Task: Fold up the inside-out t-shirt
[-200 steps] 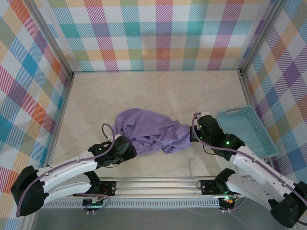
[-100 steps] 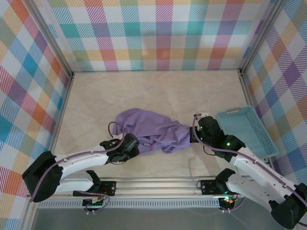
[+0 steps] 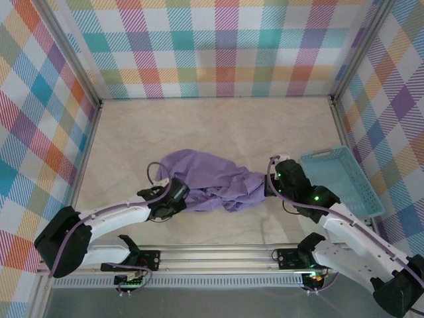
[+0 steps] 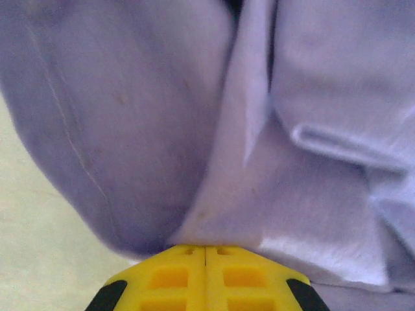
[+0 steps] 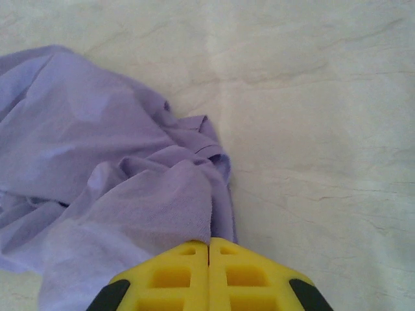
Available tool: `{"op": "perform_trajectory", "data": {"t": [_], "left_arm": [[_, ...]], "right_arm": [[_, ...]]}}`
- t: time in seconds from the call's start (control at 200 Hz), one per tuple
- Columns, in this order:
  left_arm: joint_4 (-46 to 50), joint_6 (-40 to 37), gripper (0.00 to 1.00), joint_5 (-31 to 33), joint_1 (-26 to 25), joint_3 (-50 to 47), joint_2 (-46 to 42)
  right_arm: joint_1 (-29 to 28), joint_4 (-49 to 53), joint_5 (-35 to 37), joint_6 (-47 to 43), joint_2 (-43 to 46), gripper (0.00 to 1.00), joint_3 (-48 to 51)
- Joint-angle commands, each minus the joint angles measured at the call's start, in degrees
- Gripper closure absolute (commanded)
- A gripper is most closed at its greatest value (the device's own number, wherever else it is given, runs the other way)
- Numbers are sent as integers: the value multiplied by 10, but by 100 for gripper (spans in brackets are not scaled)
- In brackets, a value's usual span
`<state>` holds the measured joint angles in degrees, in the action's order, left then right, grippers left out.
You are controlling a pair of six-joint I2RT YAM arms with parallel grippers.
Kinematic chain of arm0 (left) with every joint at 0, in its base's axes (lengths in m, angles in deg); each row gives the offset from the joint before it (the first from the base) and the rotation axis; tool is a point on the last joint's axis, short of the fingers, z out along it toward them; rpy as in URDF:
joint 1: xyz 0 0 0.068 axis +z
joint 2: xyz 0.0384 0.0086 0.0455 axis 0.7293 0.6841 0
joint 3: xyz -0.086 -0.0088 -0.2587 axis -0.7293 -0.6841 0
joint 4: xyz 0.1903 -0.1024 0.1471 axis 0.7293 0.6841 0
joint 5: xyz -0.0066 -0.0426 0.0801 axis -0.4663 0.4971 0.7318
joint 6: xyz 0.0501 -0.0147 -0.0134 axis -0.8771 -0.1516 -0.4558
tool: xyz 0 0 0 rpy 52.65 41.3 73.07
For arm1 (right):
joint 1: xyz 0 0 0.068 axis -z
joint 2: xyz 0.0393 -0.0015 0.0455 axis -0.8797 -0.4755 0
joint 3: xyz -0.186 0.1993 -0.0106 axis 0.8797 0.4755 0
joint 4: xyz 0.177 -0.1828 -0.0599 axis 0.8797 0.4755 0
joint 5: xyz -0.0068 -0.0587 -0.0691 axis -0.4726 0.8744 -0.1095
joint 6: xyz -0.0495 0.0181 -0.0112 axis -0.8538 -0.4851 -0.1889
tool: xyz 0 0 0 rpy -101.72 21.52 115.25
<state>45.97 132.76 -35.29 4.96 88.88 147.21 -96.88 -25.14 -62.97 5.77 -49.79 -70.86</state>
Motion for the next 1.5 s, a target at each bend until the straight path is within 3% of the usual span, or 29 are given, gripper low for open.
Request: {"op": "perform_trajectory", "data": {"t": [0.0,0.075,0.23,0.385,0.495,0.625,0.8,0.94,1.225,1.43,1.495], "left_arm": [[66,-104,100,46,60,84,-59],[99,-180,100,47,125,171,-84],[121,-272,100,-29,284,389,-93],[123,-324,100,-29,328,507,-123],[137,-336,100,11,329,469,-149],[175,-294,100,56,343,359,-138],[103,-203,100,-58,410,165,-129],[40,-193,100,-121,448,93,-83],[-39,-250,100,-174,454,124,-13],[-50,-289,100,-175,455,212,89],[-41,-295,91,-181,458,242,144]], "right_arm": [[48,6,-18,-27,2,100,-69],[89,8,-43,-43,-11,100,-120],[160,21,-62,-71,-47,100,-284],[195,26,-47,-87,-37,100,-366],[198,33,-65,-80,-17,100,-324],[199,19,-109,-25,-1,100,-173],[209,-47,-160,77,-4,100,28],[251,-84,-169,118,-27,100,109],[335,-98,-182,103,-67,100,53],[346,-105,-160,84,-127,100,-32],[346,-117,-160,82,-155,100,-45]]}}
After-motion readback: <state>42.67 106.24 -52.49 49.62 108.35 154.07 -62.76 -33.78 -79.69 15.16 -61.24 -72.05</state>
